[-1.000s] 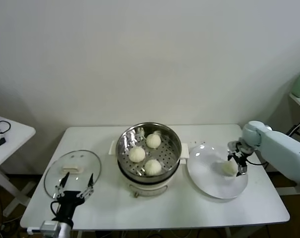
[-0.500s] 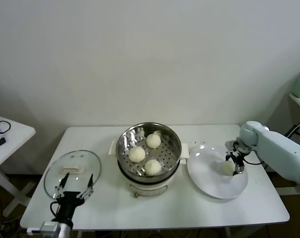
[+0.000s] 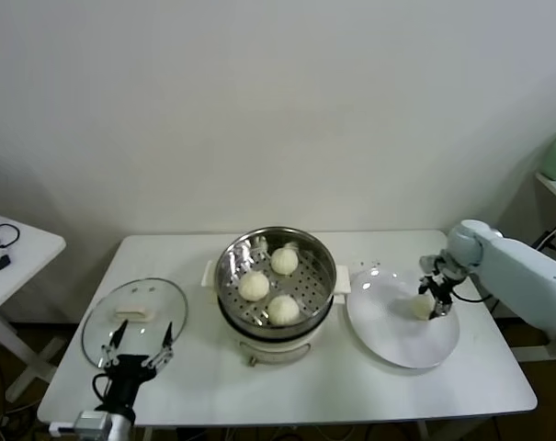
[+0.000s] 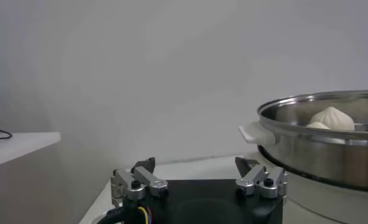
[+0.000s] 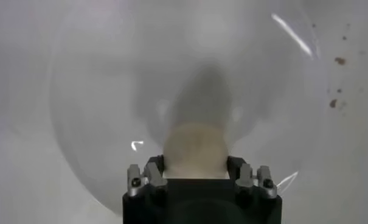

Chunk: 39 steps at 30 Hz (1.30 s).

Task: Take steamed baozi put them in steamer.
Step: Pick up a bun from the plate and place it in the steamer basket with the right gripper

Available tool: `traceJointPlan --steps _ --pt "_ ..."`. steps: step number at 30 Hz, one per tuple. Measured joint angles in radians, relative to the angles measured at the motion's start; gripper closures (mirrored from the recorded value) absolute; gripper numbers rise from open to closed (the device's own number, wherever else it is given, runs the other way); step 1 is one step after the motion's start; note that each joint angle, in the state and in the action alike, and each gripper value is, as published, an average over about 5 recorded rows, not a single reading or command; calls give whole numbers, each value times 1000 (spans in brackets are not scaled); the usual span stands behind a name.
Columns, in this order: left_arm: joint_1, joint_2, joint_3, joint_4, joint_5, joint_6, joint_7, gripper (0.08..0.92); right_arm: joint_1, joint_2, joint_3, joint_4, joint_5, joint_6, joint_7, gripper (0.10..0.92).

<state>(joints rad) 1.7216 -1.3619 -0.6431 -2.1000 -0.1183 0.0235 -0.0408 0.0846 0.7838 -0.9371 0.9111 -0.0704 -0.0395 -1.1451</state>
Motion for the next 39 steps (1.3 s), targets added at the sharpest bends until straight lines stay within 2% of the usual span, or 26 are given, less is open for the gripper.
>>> traceJointPlan --steps 13,24,31,39 --pt "7 0 15 -24 0 -1 1 177 293 14 -262 120 415 -142 27 371" --pt "23 1 34 -47 0 -9 0 177 613 105 -564 231 772 -202 32 372" --pt "19 2 44 -57 0 -10 -2 177 724 190 -684 262 915 -227 45 372" --pt "15 -5 51 -70 7 -2 -12 177 743 313 -737 271 1005 -255 79 372"
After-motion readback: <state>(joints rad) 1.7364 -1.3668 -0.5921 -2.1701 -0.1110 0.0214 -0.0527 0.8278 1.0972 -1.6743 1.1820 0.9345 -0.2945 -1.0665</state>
